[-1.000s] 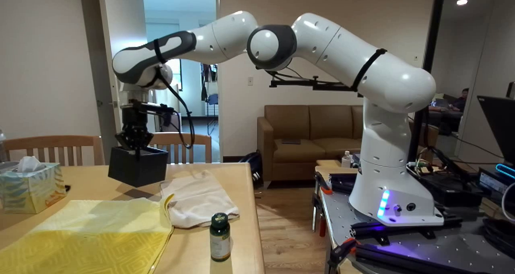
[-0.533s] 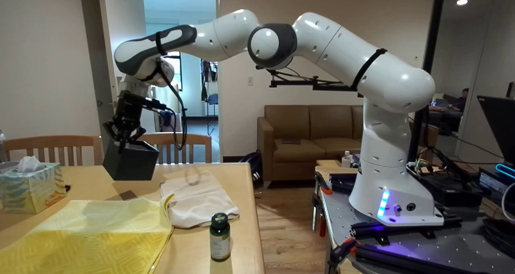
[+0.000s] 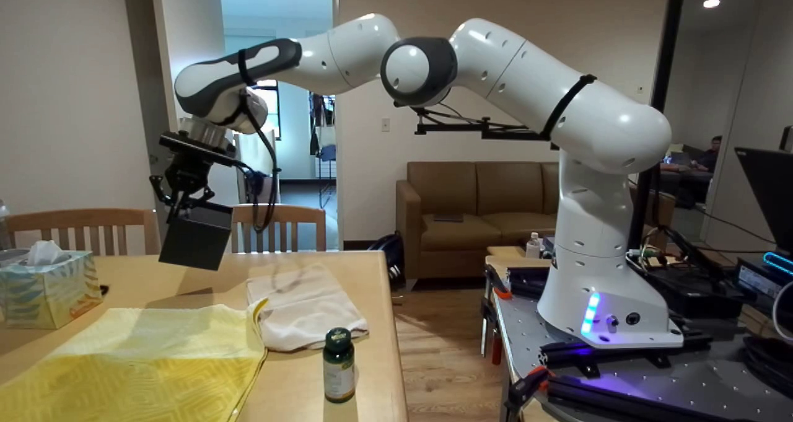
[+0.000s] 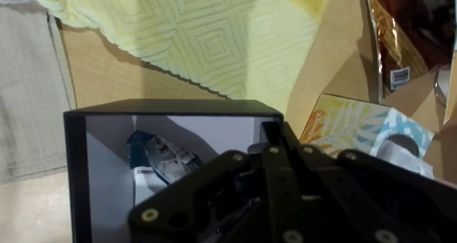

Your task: Turn the black box to the right

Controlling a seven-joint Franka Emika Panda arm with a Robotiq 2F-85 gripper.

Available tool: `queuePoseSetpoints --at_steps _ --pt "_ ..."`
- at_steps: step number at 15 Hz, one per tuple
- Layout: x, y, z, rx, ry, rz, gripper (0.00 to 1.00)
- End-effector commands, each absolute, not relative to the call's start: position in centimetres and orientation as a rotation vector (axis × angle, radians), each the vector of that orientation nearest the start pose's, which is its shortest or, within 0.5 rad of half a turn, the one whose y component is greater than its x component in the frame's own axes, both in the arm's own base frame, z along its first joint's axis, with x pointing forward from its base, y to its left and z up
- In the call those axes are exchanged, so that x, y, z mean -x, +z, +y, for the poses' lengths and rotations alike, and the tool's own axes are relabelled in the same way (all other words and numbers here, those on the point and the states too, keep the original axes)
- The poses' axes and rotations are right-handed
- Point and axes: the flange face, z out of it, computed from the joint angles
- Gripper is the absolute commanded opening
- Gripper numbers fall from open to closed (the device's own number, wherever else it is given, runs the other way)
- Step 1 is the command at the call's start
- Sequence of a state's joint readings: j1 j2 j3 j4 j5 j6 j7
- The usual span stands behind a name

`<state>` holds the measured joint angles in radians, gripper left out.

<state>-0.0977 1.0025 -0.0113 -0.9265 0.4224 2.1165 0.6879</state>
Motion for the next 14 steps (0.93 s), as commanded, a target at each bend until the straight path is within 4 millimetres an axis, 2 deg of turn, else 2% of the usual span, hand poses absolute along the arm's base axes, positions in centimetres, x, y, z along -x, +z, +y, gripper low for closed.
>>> queuePoseSetpoints --at_steps 1,2,3,5,9,10,11,13,14 --pt "-80.9 29.7 -7.2 2.314 -0.149 1.533 0.01" --pt "-80.8 29.5 -7.5 2.296 -0.137 1.608 0.01" --pt "-80.9 25.8 -7.7 2.282 -0.135 1.673 0.01" --pt "-80.5 23.1 -7.6 2.267 -0.064 1.794 0.01" --pt "-79.6 15.6 -6.7 2.258 0.076 1.904 0.01" --pt "-79.7 14.6 -6.3 2.246 0.074 1.903 0.01" --pt "-79.9 15.0 -6.2 2.242 0.071 1.901 0.01" --pt "-80.1 14.4 -5.9 2.227 0.083 1.905 0.01" --pt "-80.2 14.2 -5.8 2.208 0.086 1.897 0.28"
